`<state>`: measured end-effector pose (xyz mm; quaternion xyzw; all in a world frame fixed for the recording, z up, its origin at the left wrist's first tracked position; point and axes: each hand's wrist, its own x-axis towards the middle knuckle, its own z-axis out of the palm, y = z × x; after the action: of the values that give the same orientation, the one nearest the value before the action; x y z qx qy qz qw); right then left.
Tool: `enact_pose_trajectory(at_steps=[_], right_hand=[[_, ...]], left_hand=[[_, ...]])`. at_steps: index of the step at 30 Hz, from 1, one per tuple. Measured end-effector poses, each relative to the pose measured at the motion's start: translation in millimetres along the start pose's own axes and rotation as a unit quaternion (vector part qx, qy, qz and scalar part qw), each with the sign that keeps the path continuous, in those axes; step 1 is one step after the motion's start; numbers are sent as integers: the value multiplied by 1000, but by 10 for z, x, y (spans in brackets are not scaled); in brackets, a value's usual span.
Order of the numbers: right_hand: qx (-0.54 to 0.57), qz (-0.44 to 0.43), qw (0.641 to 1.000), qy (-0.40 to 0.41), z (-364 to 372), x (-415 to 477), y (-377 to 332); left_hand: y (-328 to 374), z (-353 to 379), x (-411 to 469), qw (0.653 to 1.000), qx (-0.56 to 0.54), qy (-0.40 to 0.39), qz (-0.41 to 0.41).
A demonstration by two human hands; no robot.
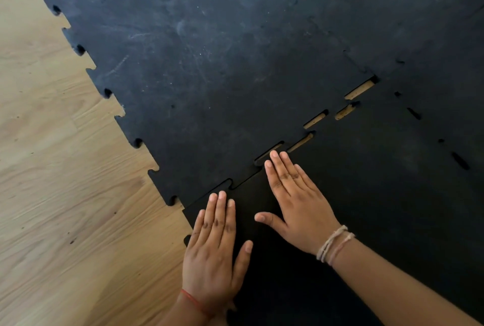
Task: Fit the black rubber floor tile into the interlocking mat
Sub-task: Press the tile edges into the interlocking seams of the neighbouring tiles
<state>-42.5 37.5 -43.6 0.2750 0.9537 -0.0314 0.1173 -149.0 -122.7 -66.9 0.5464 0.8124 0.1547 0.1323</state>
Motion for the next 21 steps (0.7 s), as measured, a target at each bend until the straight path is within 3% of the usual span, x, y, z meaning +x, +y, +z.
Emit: enact_pose_trajectory(at_steps=[7,12,18,21], right_hand=[[23,32,999,4,-58,72,-79],[55,41,996,-56,-146,-5,-115],[56,67,994,-61,-158,54,-77],[57,39,995,-74,-175,77,-65]], left_hand=[[3,38,31,999,29,-28,-7],[-40,-22,32,996,63,-51,26],[14,-64,115,998,34,-46,4],[19,-54,115,997,53,-56,5]])
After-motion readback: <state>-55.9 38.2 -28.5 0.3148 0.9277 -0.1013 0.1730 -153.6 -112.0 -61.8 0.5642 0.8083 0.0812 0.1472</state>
